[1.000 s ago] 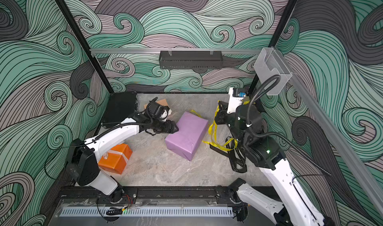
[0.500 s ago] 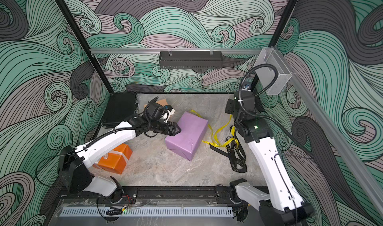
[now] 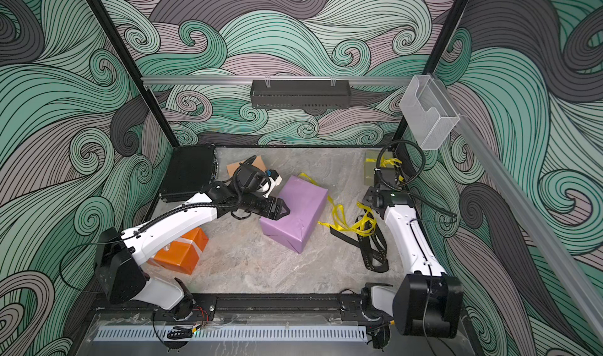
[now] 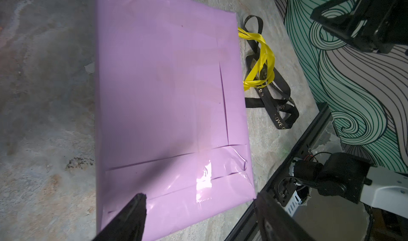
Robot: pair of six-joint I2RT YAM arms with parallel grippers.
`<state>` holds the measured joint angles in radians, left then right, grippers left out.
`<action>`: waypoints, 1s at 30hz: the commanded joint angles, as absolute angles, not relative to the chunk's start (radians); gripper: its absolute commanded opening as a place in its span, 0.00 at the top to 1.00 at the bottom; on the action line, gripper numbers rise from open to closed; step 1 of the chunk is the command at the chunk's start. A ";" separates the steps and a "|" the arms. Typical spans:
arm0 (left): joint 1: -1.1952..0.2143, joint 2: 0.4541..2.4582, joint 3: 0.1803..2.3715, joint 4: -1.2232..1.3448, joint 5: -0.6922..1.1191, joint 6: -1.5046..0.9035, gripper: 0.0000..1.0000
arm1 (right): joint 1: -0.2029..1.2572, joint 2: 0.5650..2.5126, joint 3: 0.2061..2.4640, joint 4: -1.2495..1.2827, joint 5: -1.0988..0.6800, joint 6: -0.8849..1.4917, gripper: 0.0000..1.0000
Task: Untie the ribbon bows on the gift boxes
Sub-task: Move the gift box to the center of the board.
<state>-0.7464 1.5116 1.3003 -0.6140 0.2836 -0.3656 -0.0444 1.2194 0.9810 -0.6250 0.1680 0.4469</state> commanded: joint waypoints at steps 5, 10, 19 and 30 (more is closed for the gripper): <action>-0.777 1.532 1.351 -0.672 0.245 -0.329 0.18 | 0.071 1.165 0.871 -0.462 -0.087 0.417 0.33; -0.796 1.547 1.356 -0.679 0.248 -0.320 0.17 | 0.176 1.368 0.910 -0.529 -0.067 0.361 0.40; -0.868 1.571 1.399 -0.725 0.145 -0.252 0.12 | 0.219 1.560 0.973 -0.501 -0.107 0.346 0.51; -0.986 1.812 1.686 -0.935 -0.058 -0.243 0.02 | 0.240 1.688 1.015 -0.475 -0.086 0.343 0.52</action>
